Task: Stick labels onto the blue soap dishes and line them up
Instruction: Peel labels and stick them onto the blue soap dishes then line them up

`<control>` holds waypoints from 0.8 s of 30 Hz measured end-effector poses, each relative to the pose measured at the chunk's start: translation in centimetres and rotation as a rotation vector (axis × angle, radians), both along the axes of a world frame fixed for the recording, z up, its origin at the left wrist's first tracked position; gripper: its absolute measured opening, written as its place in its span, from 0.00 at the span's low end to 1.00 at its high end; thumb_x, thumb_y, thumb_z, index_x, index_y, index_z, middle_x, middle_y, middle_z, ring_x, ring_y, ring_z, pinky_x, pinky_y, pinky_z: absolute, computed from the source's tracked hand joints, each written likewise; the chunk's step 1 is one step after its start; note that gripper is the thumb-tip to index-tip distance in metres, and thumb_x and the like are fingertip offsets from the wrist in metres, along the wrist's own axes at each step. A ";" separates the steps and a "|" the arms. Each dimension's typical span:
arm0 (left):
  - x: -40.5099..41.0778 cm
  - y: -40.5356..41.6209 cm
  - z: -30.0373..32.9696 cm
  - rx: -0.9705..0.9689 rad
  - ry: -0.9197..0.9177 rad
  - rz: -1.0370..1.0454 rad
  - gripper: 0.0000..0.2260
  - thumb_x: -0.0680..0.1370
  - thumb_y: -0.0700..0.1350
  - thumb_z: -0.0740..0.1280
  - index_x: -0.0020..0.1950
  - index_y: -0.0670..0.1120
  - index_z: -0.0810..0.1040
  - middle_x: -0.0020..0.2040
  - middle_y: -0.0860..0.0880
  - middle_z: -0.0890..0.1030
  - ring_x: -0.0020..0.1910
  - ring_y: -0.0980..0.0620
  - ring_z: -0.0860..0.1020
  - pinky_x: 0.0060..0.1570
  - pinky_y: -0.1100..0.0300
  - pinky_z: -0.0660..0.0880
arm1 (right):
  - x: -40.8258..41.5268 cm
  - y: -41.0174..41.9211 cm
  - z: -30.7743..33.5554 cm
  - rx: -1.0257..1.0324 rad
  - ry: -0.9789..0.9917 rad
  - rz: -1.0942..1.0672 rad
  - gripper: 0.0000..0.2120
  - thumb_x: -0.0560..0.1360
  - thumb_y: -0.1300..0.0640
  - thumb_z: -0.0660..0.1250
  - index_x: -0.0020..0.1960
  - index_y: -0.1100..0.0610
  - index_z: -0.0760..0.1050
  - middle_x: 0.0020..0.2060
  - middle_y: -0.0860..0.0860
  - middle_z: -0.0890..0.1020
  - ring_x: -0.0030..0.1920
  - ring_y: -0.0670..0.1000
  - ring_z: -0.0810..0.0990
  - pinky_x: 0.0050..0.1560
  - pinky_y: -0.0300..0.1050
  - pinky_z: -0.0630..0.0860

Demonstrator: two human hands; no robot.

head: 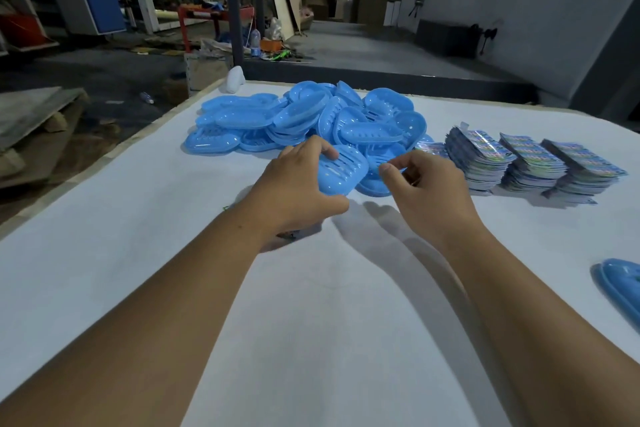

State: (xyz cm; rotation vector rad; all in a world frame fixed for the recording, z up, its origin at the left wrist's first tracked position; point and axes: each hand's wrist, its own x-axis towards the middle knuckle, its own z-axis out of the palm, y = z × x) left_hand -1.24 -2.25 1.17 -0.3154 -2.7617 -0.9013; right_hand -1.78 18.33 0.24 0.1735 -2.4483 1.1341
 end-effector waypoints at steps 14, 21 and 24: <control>2.7 0.6 1.0 -0.088 -0.442 -0.274 0.25 0.63 0.46 0.74 0.53 0.68 0.72 0.51 0.60 0.81 0.37 0.62 0.80 0.33 0.68 0.74 | 0.1 0.8 0.6 -0.071 0.036 -0.071 0.08 0.78 0.45 0.67 0.42 0.47 0.79 0.32 0.45 0.82 0.33 0.44 0.78 0.36 0.41 0.73; 2.5 0.4 1.0 -0.044 -0.476 -0.299 0.25 0.63 0.46 0.73 0.54 0.69 0.72 0.59 0.61 0.79 0.43 0.62 0.82 0.34 0.68 0.77 | 0.0 0.7 0.4 -0.040 0.031 -0.081 0.09 0.78 0.45 0.67 0.44 0.49 0.80 0.32 0.44 0.82 0.34 0.46 0.78 0.38 0.42 0.73; 2.3 -0.2 1.5 0.047 -0.448 -0.233 0.22 0.64 0.51 0.71 0.54 0.69 0.73 0.66 0.63 0.74 0.54 0.62 0.78 0.43 0.63 0.79 | 0.0 0.7 0.5 -0.041 0.027 -0.077 0.09 0.77 0.46 0.67 0.44 0.49 0.81 0.32 0.45 0.81 0.33 0.45 0.77 0.37 0.42 0.72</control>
